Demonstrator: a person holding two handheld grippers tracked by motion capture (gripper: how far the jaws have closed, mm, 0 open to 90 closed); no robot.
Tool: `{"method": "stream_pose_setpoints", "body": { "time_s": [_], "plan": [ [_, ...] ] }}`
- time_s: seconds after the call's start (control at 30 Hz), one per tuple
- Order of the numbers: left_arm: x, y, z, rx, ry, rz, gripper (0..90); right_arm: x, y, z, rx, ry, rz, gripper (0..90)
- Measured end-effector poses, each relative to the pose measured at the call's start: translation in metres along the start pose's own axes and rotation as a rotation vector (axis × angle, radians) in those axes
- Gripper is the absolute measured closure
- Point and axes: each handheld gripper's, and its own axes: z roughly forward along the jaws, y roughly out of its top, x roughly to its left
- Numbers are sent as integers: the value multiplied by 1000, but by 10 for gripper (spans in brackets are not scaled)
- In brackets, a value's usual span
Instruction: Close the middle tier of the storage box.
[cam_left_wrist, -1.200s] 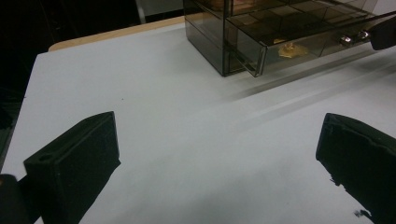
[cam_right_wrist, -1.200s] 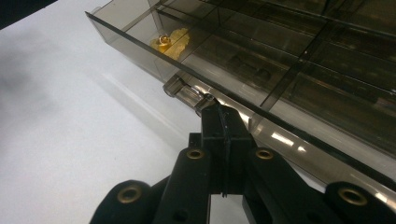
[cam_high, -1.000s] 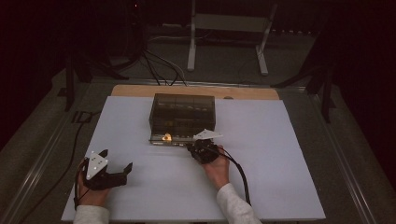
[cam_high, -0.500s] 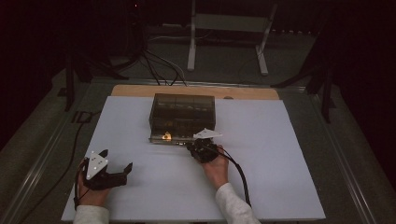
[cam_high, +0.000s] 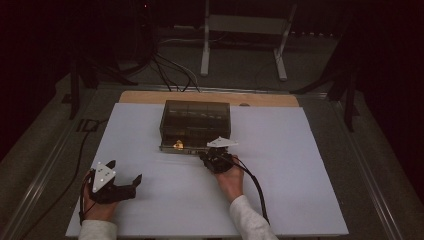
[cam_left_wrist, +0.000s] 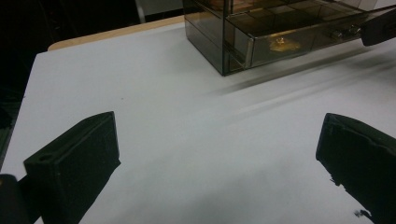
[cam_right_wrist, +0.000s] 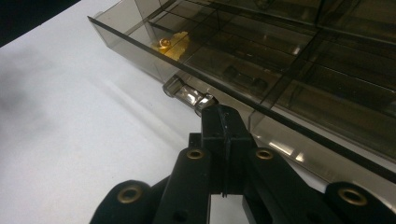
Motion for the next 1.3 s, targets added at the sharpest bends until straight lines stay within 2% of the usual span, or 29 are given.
{"method": "stream_pose_setpoints", "body": {
  "time_s": [1.13, 1.3],
  "plan": [
    [0, 0, 0, 0, -1, 0, 6, -7, 3, 6, -22, -8, 56, 900],
    [0, 0, 1, 1, 0, 0, 6, -7, 3, 6, -25, -13, 53, 900]
  ]
}}
